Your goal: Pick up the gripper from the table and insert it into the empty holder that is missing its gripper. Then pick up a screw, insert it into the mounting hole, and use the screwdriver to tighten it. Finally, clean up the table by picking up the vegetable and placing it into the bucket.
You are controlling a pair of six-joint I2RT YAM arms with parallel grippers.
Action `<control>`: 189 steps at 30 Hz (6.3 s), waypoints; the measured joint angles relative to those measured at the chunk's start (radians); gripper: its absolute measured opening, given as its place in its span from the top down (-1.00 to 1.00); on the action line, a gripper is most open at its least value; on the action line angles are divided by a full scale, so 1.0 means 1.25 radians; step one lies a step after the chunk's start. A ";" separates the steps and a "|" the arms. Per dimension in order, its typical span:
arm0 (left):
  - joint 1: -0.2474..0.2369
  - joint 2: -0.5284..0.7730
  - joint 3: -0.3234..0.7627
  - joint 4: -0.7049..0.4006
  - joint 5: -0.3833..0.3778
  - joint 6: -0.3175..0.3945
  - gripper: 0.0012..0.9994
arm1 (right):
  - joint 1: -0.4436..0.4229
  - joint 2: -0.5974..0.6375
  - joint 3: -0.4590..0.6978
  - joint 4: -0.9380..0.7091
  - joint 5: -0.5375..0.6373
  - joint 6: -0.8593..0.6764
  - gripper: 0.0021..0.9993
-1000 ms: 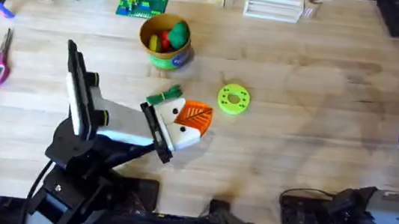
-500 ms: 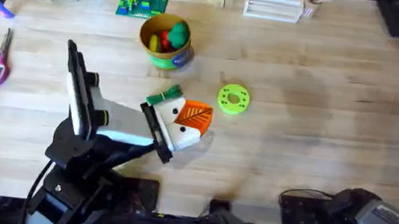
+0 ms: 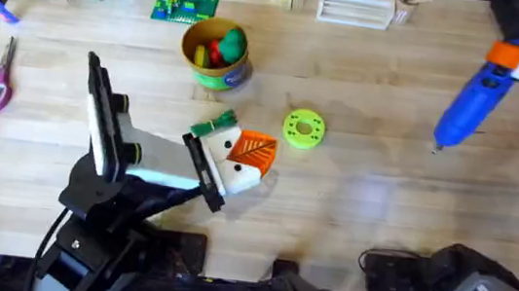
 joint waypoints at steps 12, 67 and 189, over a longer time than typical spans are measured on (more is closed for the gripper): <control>0.000 0.000 0.000 0.000 0.000 0.000 0.97 | 0.408 -0.042 -0.055 0.436 0.049 0.254 0.95; 0.000 0.000 0.000 0.000 -0.003 0.043 0.97 | 0.989 0.233 -0.059 0.909 0.121 0.383 0.95; 0.000 0.000 0.000 -0.001 -0.002 0.043 0.97 | 0.971 0.274 -0.059 0.885 0.110 0.406 0.95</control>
